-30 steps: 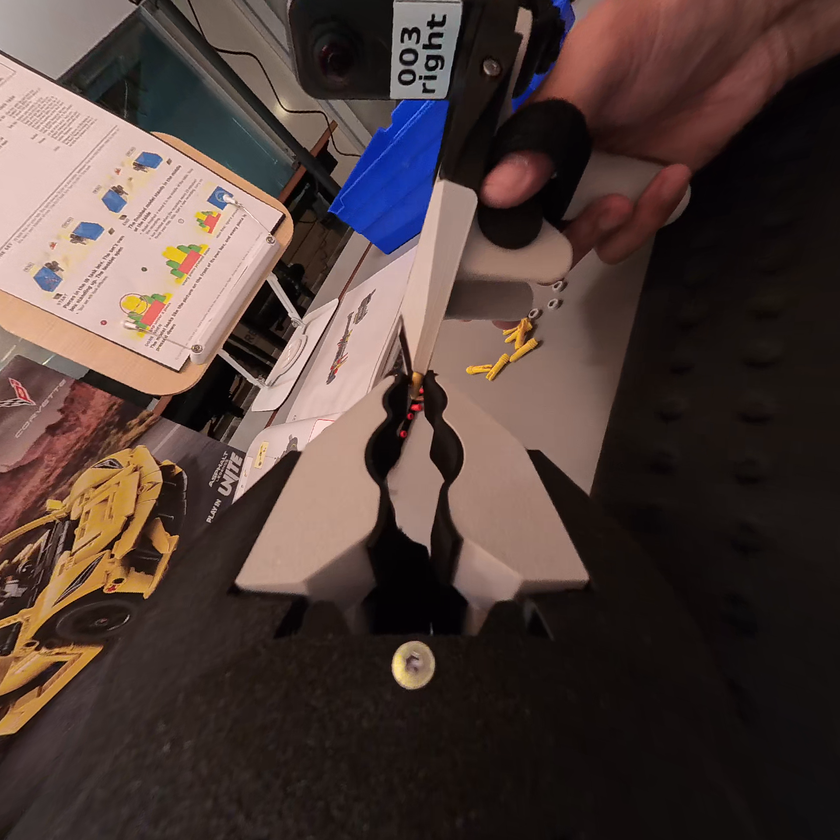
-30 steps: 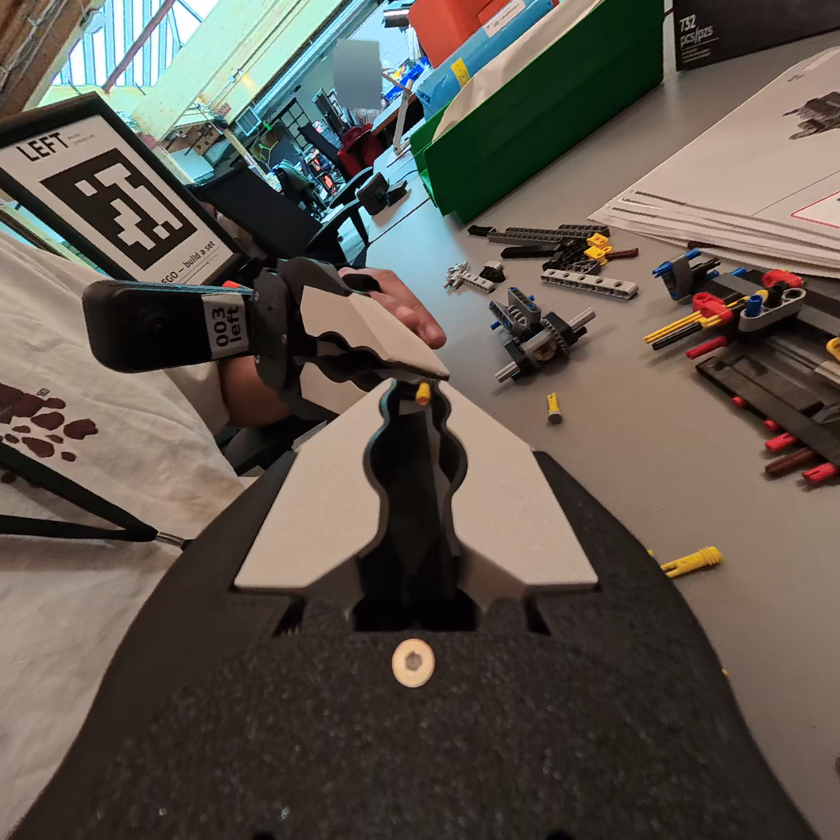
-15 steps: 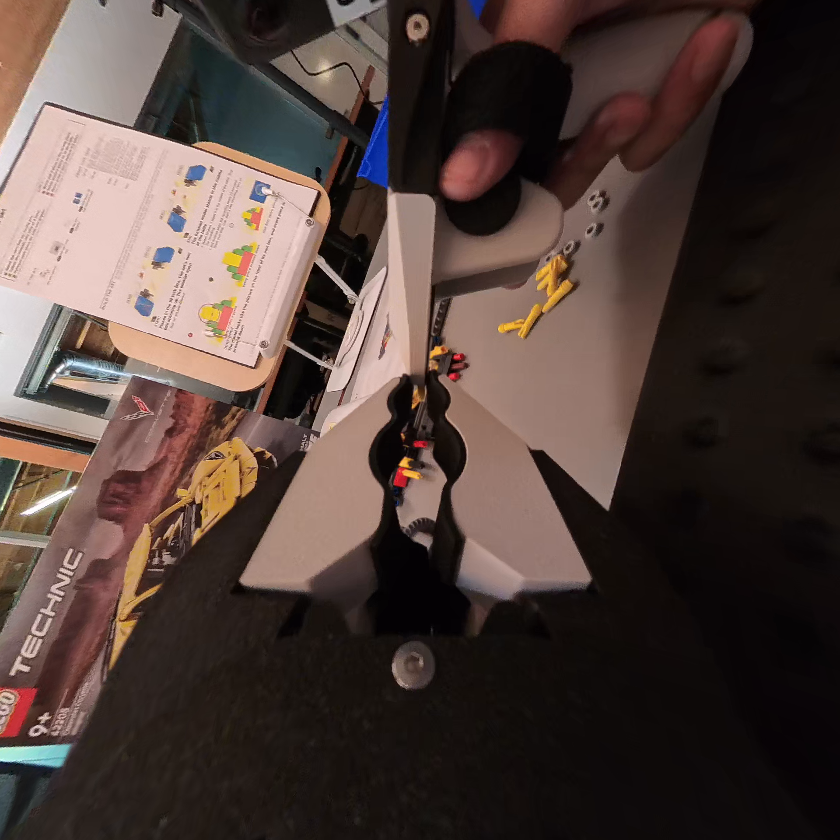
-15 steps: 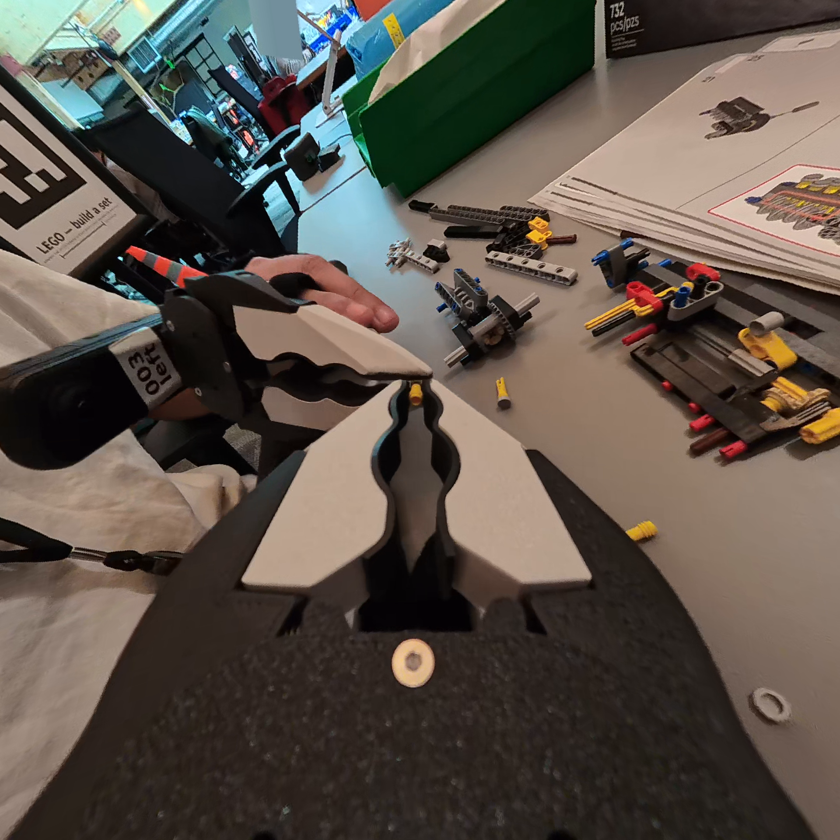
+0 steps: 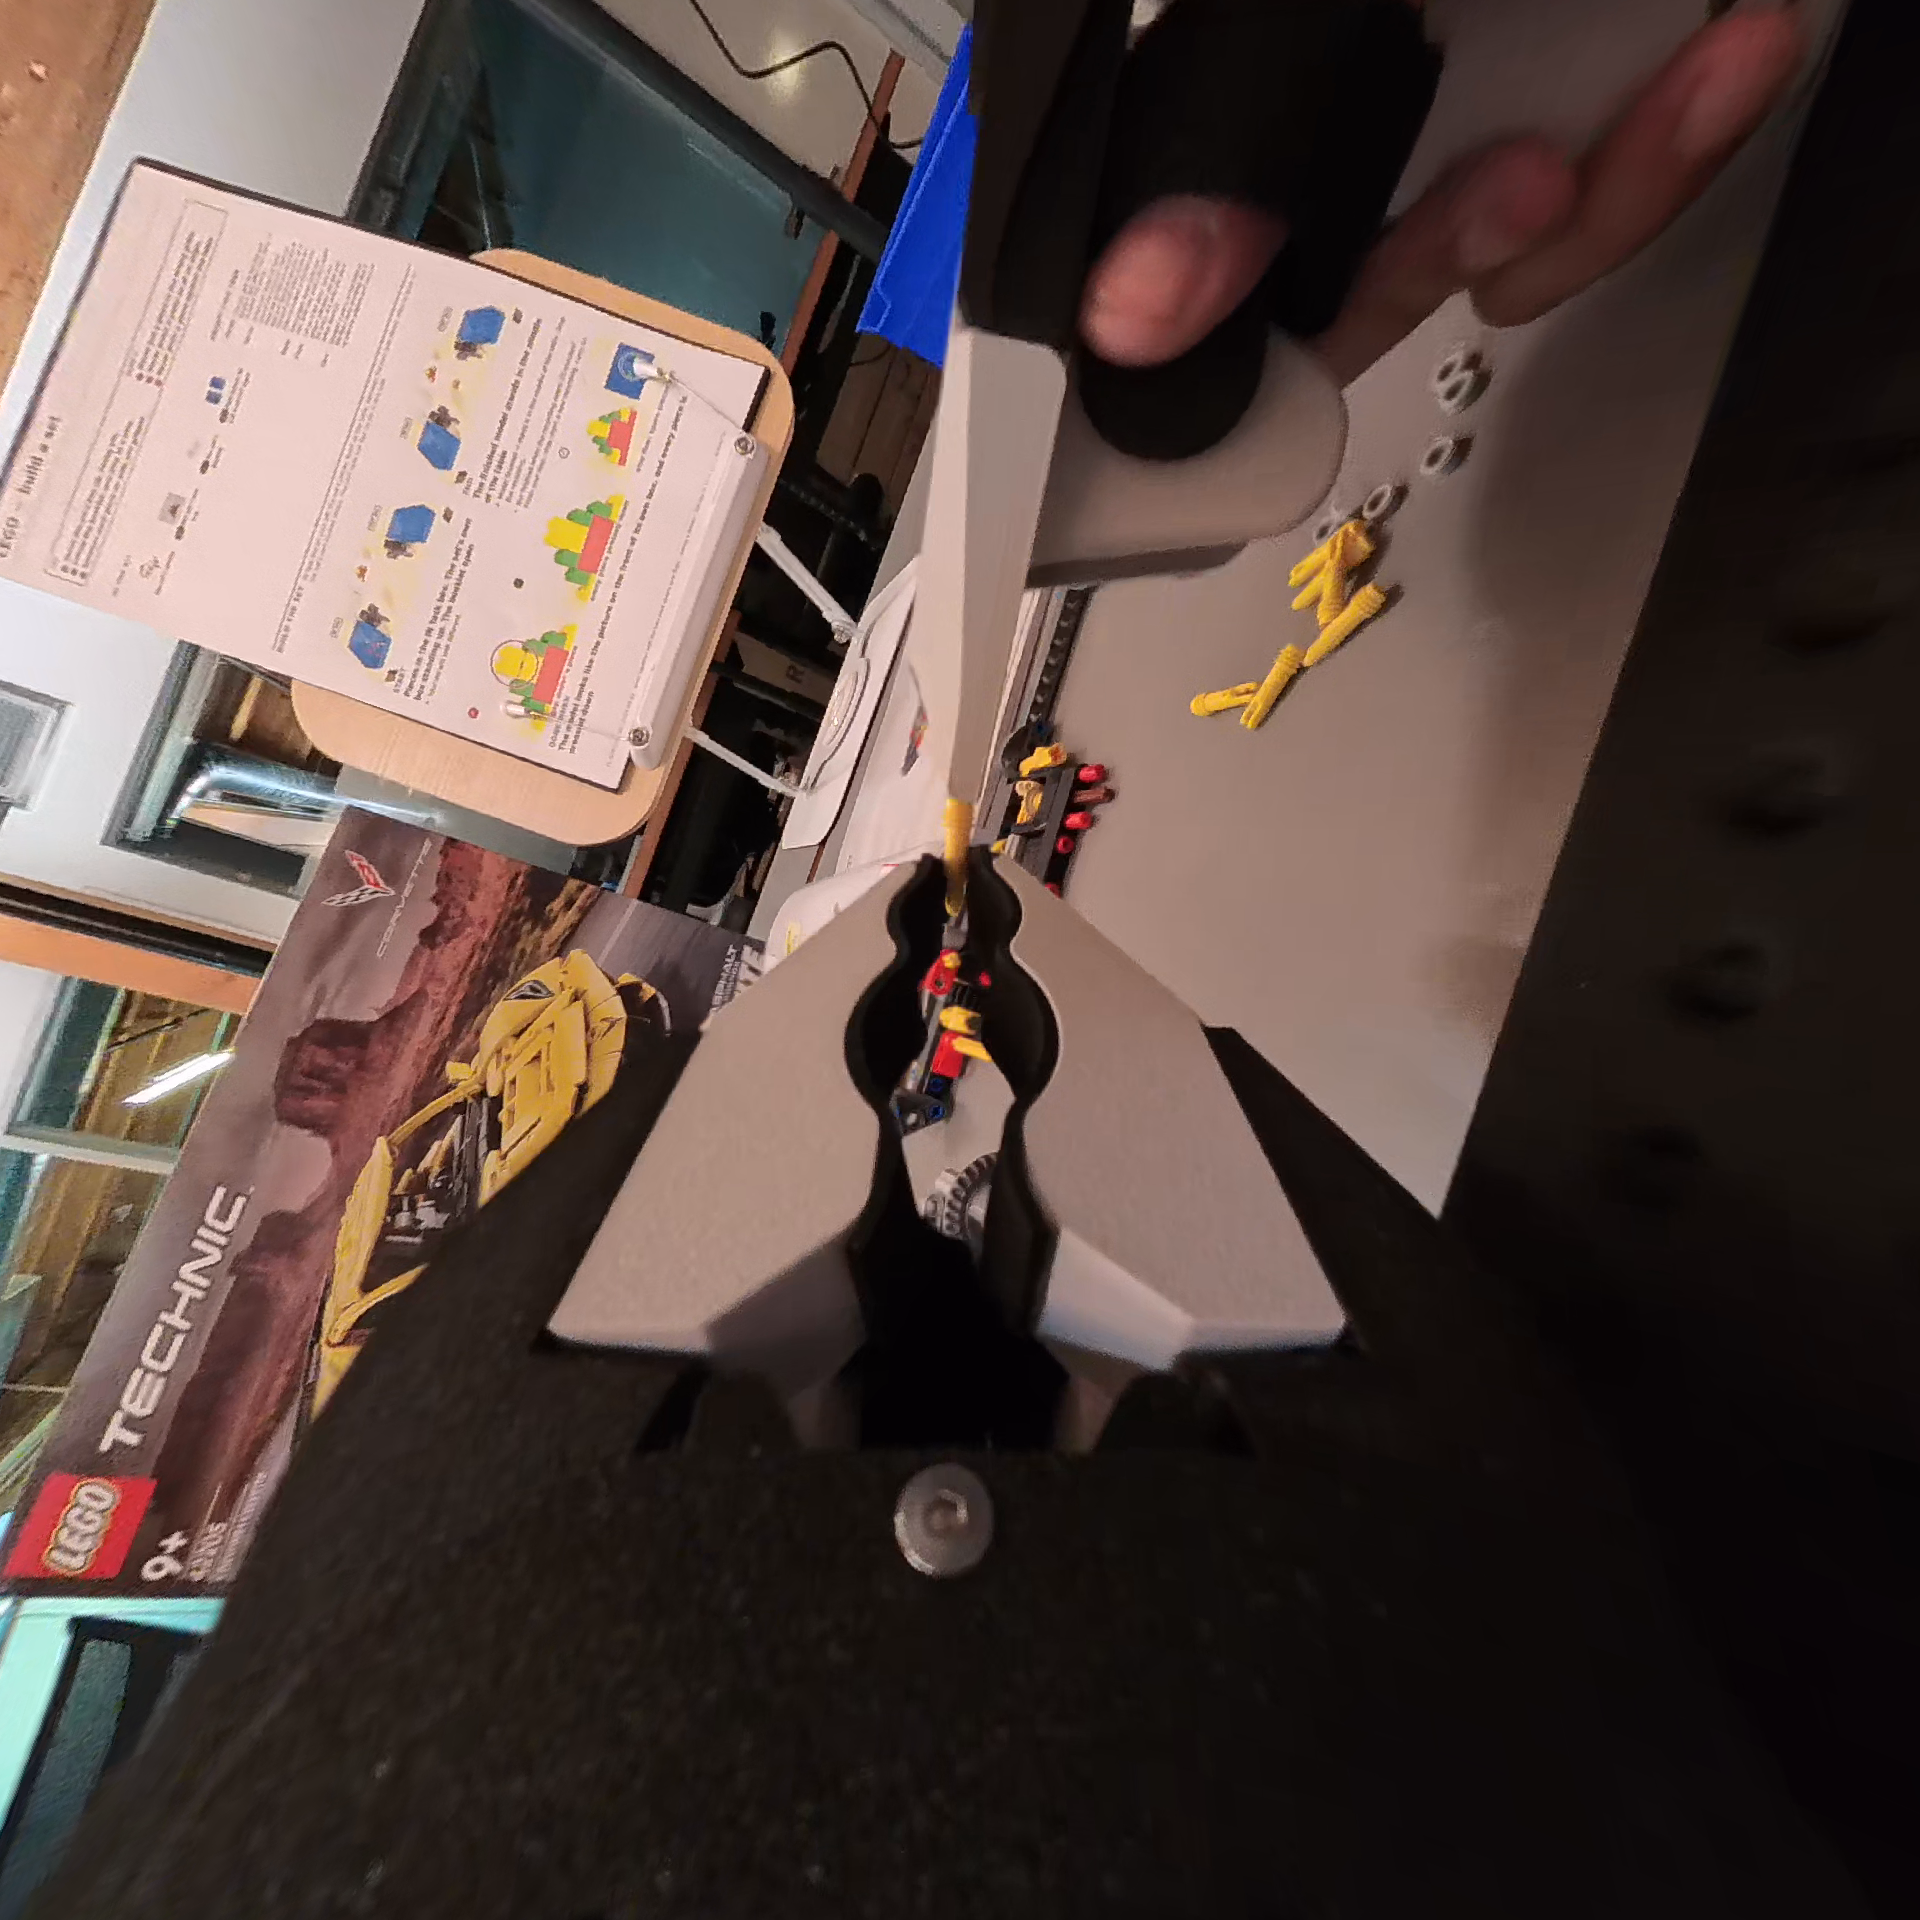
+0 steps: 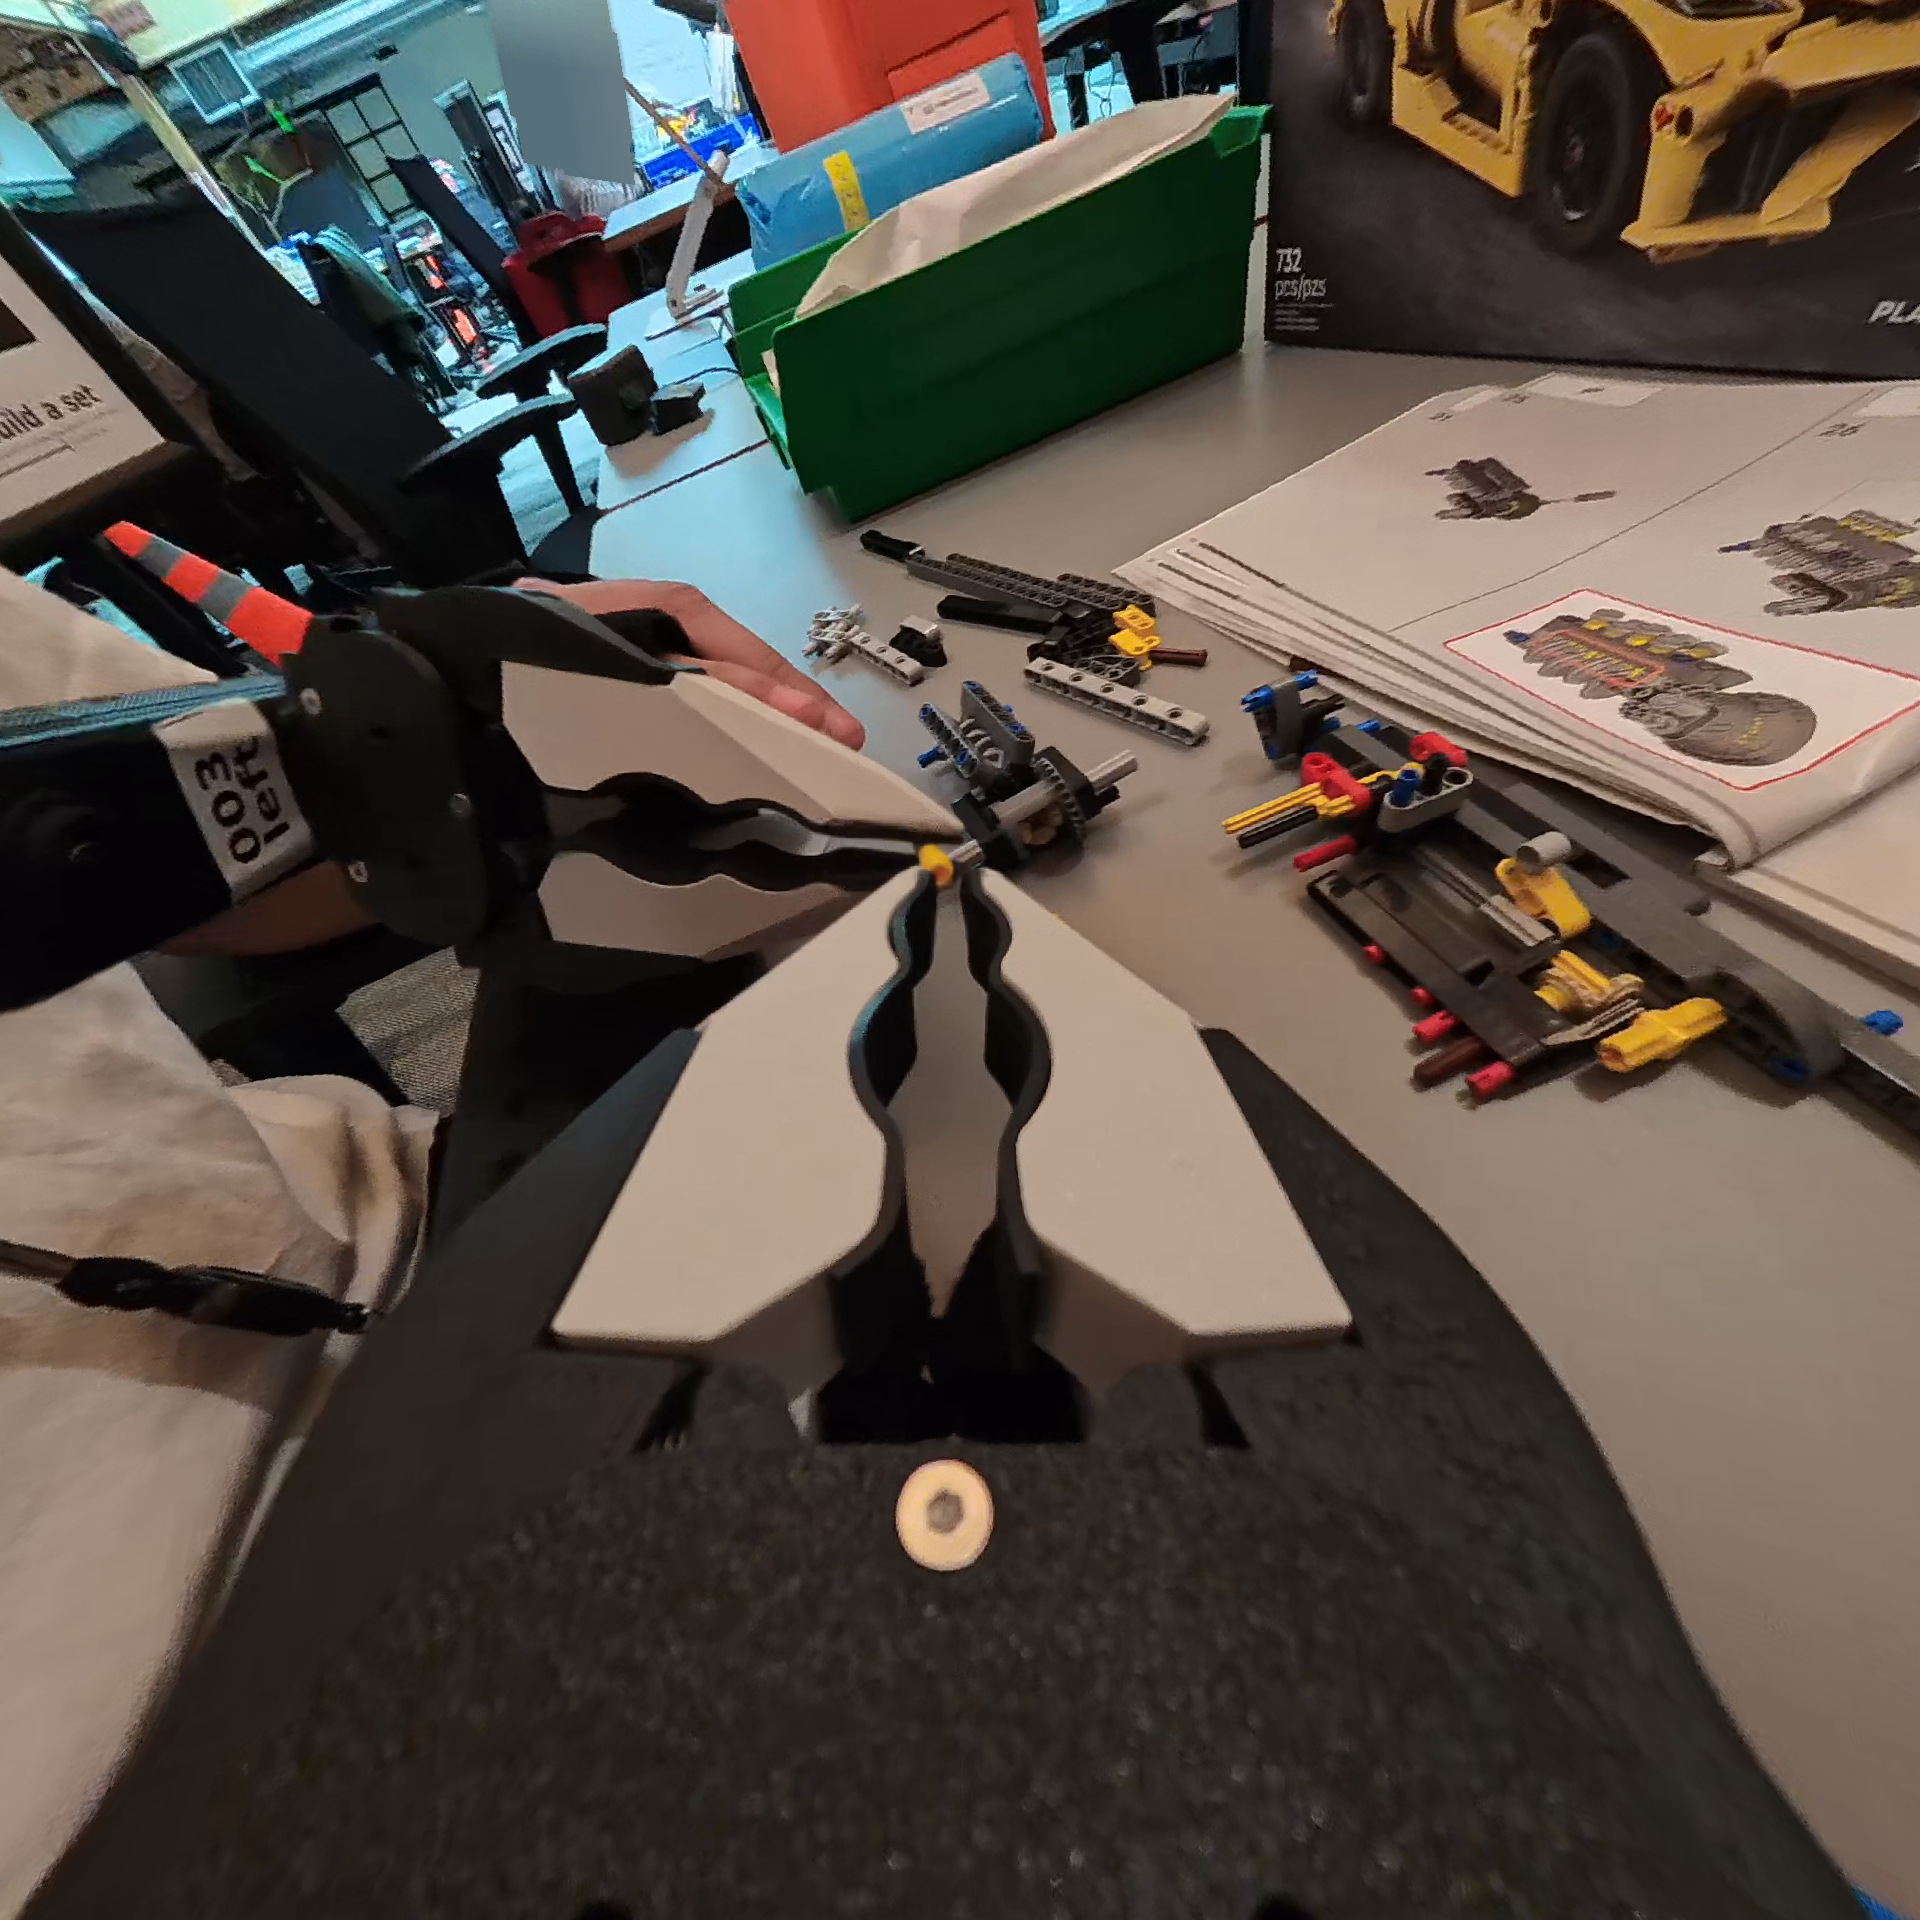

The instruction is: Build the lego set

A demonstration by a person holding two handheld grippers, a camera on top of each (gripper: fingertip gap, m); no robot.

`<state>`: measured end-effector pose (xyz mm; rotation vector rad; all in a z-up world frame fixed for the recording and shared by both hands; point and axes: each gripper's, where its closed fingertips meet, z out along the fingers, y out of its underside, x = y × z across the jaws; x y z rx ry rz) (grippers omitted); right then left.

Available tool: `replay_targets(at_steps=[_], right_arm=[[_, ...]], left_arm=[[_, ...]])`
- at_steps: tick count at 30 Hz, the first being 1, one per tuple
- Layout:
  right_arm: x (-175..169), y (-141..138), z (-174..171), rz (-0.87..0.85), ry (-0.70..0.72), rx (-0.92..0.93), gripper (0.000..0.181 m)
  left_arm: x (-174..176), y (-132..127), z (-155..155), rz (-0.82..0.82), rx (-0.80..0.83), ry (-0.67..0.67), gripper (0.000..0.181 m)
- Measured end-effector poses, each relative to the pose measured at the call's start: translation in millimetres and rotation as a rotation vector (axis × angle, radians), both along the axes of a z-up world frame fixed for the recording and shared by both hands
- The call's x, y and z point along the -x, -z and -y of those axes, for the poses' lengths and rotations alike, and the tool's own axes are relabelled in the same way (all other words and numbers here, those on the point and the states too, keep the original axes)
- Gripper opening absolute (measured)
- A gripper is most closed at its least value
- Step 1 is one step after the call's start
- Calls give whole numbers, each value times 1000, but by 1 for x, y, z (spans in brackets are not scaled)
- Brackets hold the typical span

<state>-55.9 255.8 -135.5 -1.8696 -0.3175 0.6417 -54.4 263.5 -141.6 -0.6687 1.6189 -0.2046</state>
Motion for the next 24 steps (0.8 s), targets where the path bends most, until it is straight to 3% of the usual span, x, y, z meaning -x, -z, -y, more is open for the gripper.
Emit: replay_targets(at_steps=[17, 22, 24], right_arm=[[8, -12, 9, -121, -96, -21, 9], [10, -14, 10, -130, -111, -33, 0], [10, -15, 11, -146, -117, -31, 12]], left_arm=[[2, -4, 11, 18, 48, 77, 3], [4, -8, 15, 34, 76, 99, 3], [4, -10, 13, 38, 107, 94, 3]])
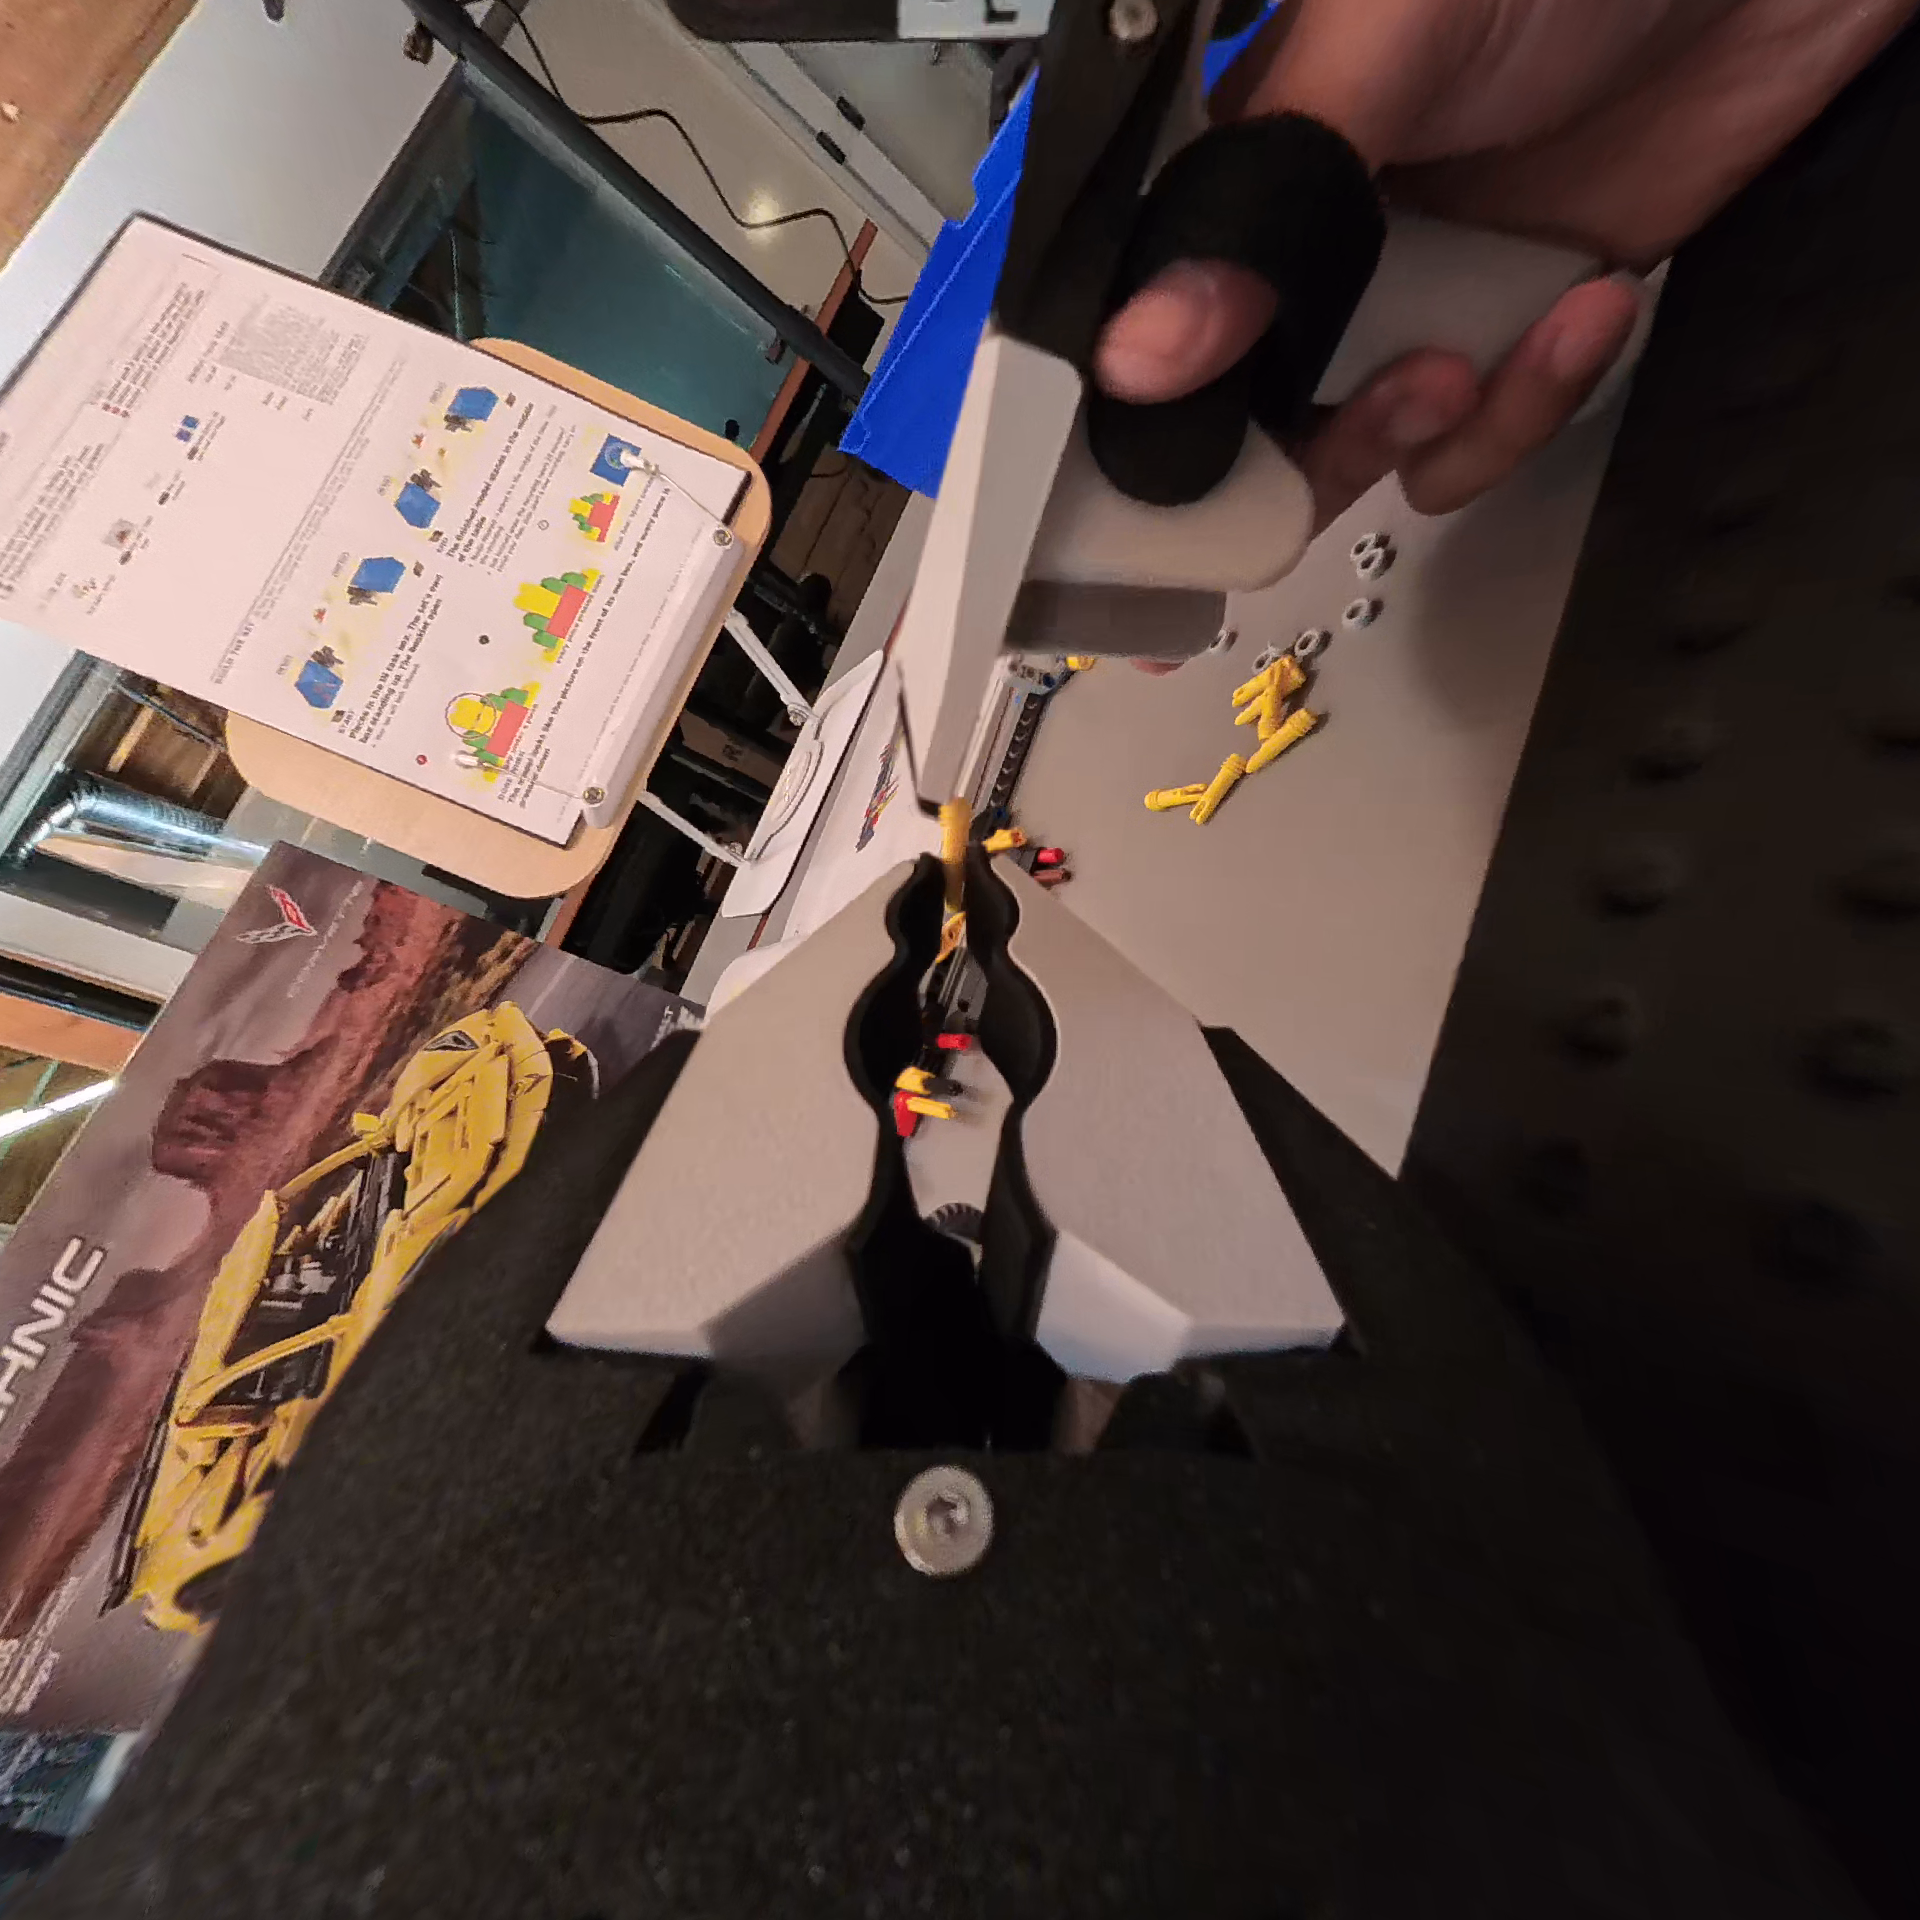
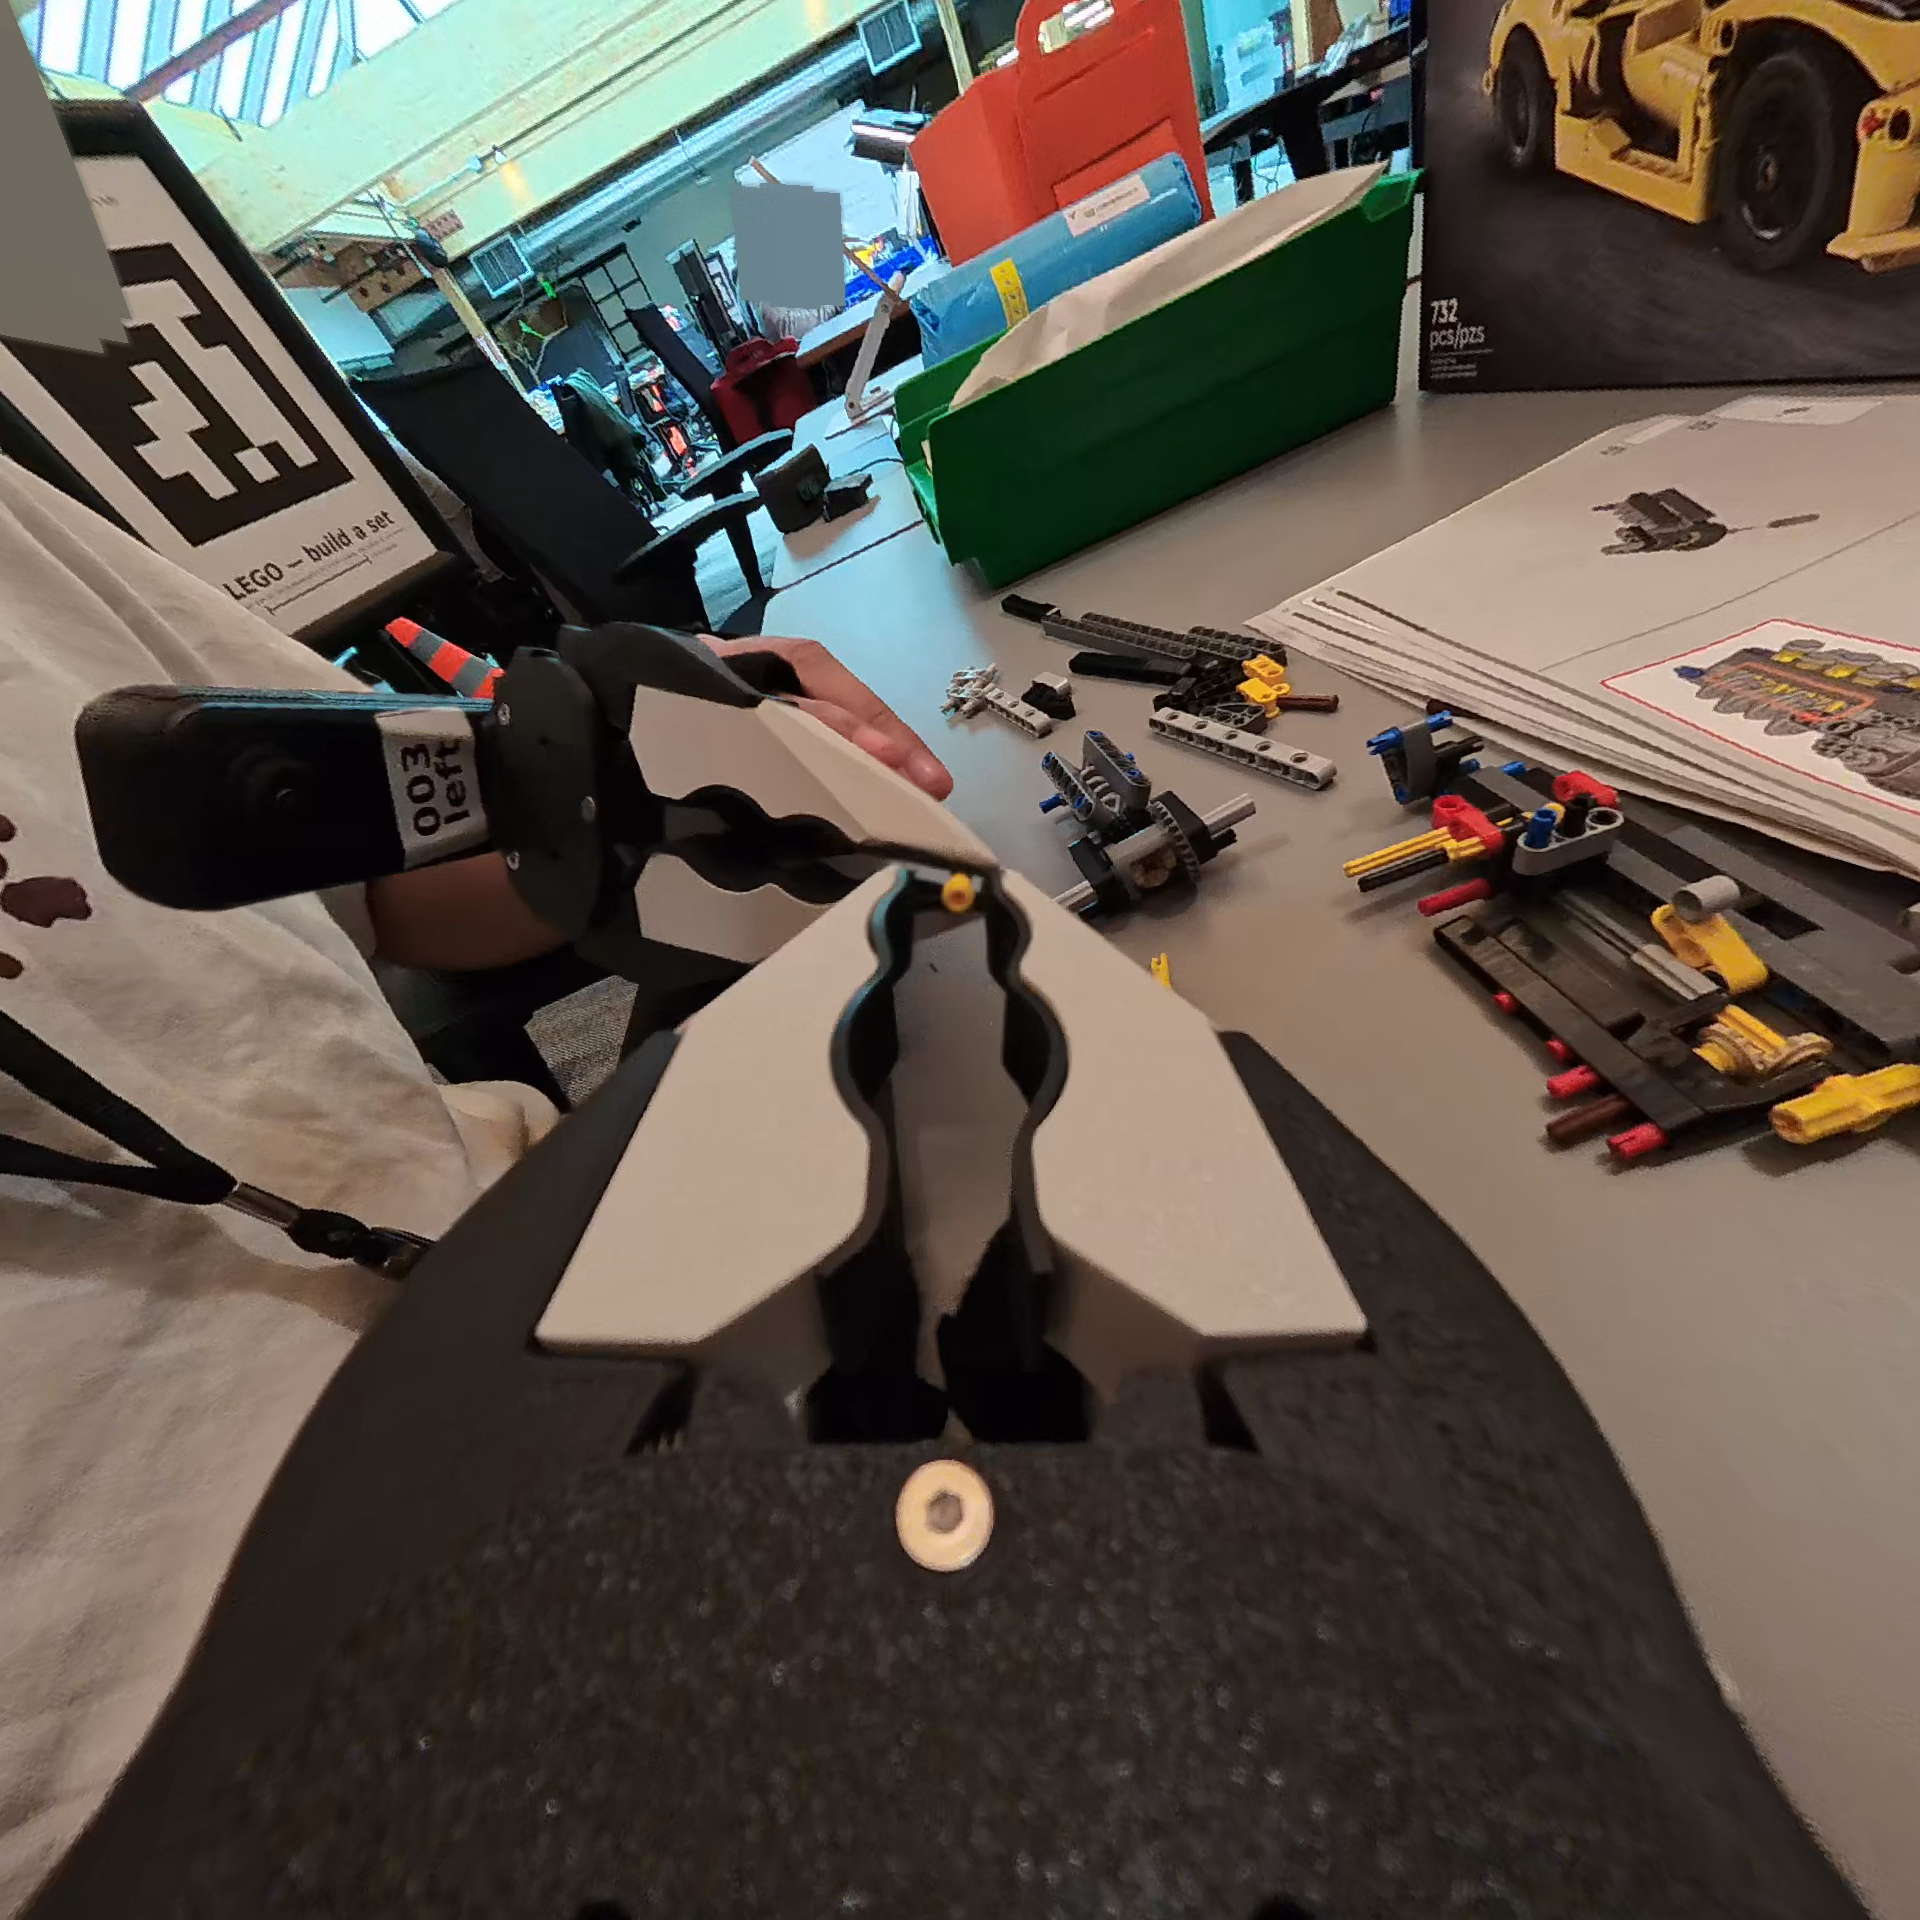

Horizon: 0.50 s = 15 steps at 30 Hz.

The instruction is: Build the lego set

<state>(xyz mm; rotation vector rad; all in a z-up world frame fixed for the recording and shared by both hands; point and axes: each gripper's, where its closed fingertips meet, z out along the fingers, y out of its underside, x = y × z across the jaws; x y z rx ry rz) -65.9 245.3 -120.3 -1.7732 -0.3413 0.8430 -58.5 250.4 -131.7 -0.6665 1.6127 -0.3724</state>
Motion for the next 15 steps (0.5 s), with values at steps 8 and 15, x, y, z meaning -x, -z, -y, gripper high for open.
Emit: replay_targets(at_steps=[8, 15], right_arm=[[4, -1, 3, -40, -45, 16, 4], [21, -41, 19, -496, -320, 78, 4]], left_arm=[[3, -6, 5, 18, 68, 51, 2], [20, -48, 28, 116, 491, 344, 3]])
